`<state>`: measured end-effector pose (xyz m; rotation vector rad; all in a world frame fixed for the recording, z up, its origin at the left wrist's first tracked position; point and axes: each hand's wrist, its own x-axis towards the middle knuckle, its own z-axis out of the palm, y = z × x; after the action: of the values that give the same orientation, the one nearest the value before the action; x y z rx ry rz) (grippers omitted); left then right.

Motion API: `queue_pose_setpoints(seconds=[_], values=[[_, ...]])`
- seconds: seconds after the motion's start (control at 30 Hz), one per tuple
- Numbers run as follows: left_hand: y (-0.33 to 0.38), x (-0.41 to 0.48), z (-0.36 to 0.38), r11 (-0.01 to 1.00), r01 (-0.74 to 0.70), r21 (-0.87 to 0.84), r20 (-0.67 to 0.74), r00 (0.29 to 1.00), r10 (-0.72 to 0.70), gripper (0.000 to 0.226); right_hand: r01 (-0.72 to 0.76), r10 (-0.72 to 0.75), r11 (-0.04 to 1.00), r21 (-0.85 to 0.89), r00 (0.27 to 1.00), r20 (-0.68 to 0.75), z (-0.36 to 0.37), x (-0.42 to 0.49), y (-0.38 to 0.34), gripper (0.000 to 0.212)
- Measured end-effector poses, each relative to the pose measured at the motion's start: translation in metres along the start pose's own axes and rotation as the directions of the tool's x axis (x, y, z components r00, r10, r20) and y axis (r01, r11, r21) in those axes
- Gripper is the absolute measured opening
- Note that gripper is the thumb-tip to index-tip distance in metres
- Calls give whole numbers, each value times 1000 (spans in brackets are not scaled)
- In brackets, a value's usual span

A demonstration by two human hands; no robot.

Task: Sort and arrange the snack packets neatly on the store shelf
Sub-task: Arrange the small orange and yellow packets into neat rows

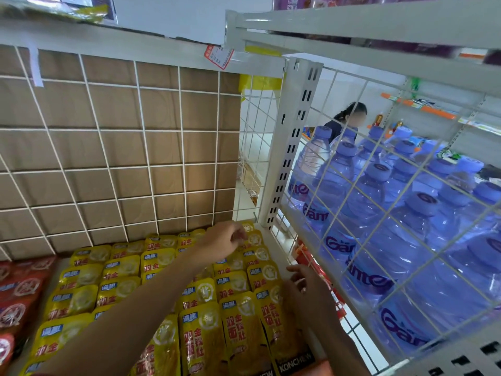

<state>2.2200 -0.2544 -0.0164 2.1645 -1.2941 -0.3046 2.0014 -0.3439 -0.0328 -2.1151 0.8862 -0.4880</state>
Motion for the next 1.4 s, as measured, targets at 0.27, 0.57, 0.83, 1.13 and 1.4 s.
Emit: queue_pose_setpoints(seconds=[0.27,0.57,0.83,1.13,1.4], values=[[-1,6,-4,999,8,41,146,989,-14,14,10,-4,998,-63,996,87,19,29,-13,28],[2,17,4,998,63,13,242,968,-65,16,51,-44,994,-99,996,73,25,32,-10,17],[3,19,7,998,35,43,226,973,-44,14,71,-67,994,-86,996,54,27,31,-7,17],[-6,20,2,999,22,38,-35,999,-20,11,73,-72,996,-53,997,34,28,31,-7,23],[-9,29,3,996,61,63,78,995,-66,19,114,-107,988,-100,992,68,33,32,-6,41]])
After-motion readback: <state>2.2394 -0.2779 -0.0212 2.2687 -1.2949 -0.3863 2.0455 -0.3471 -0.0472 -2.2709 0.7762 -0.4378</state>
